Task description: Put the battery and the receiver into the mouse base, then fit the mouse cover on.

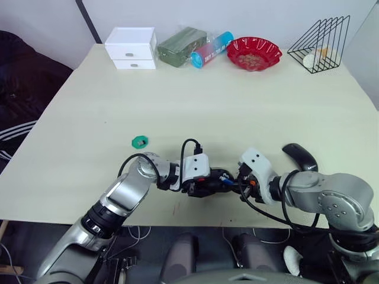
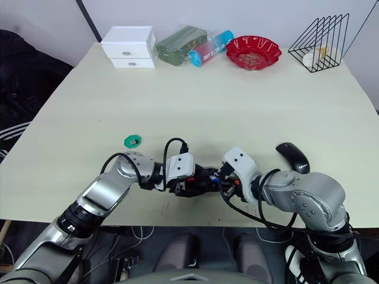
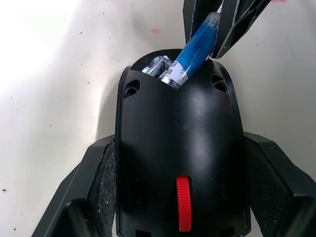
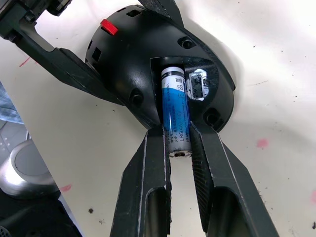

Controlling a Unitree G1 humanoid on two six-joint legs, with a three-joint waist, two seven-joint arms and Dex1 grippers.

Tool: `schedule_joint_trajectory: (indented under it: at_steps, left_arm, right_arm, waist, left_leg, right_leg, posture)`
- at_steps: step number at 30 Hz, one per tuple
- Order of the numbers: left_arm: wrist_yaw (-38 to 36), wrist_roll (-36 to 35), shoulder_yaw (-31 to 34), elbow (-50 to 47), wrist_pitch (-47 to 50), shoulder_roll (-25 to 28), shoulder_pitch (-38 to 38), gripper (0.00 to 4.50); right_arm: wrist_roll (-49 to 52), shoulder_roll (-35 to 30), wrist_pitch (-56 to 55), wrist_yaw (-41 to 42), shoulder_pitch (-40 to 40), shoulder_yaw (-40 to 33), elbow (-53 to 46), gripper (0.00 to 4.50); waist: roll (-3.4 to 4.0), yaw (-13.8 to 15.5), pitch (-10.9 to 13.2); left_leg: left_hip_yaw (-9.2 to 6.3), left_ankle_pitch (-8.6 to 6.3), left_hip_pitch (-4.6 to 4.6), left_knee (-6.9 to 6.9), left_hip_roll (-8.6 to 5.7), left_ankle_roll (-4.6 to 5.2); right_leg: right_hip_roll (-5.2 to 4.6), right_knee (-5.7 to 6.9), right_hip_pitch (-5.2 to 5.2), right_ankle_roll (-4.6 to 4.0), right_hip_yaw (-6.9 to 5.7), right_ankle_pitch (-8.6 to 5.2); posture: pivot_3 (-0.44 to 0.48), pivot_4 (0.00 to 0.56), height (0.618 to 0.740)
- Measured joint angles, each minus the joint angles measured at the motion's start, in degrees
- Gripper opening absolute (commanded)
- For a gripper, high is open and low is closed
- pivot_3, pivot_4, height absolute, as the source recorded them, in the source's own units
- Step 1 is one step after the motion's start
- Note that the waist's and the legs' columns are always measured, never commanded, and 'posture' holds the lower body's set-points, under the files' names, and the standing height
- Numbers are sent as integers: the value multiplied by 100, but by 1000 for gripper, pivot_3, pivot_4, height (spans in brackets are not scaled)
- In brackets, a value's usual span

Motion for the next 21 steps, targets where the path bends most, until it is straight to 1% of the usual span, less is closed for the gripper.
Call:
schedule_joint_trajectory:
  at_steps: [4,5,7,8,9,11,13,15,21]
  left_arm:
    - [8,17,41,-65,28,27,77,2893]
    - [8,19,45,-68,30,27,82,2893]
    - [13,29,52,-93,32,21,98,2893]
    - [14,30,53,-94,29,19,105,2893]
    - [14,30,53,-95,22,18,108,2893]
    - [3,30,52,-102,1,16,109,2893]
    - [4,37,51,-102,-11,16,110,2893]
    - [5,43,51,-102,-12,8,110,2893]
    - [1,67,51,-98,-45,-11,111,2893]
  right_arm:
    - [234,21,0,-233,-79,30,114,78]
    - [247,21,0,-243,-82,30,121,878]
    - [317,25,-1,-384,-124,39,187,1388]
    - [320,22,0,-416,-133,30,220,2007]
    - [336,30,-1,-464,-139,11,240,2299]
    - [341,45,-1,-586,-144,-64,271,3127]
    - [474,17,-1,-607,-180,-153,293,4282]
    - [567,36,-1,-582,-179,-138,291,4282]
    - [1097,-310,-1,-282,-176,-378,20,4282]
  waist:
    - [0,-71,-1]
    - [0,-80,-1]
    - [0,-86,-1]
    - [0,-82,-1]
    - [0,-80,-1]
    - [1,-78,-1]
    - [1,-80,-1]
    - [2,-77,0]
    - [3,-69,1]
  left_leg:
    - [-5,0,0,-1,1,0]
    - [-5,0,0,-1,1,0]
    - [-6,0,-1,-1,1,0]
    - [-7,0,-2,-1,0,0]
    - [-6,0,-2,-2,0,0]
    - [-6,0,-6,-3,0,0]
    - [-7,0,-7,-3,0,0]
    - [-10,0,-7,-3,-1,0]
    - [-11,0,-11,-3,-4,1]
  right_leg:
    - [0,1,1,0,-3,0]
    - [0,1,2,0,-4,0]
    - [0,0,2,0,-5,0]
    - [0,-1,2,0,-6,0]
    - [-1,-2,1,0,-6,0]
    - [-2,-7,1,0,-6,0]
    - [-3,-7,1,1,-8,0]
    - [-3,-7,1,0,-10,0]
    - [-9,-11,1,1,-14,0]
  posture:
    - [0,150,740]
    - [0,150,740]
    - [0,150,740]
    - [0,150,740]
    - [0,150,740]
    - [0,150,740]
    - [0,150,740]
    - [0,150,740]
    - [0,150,740]
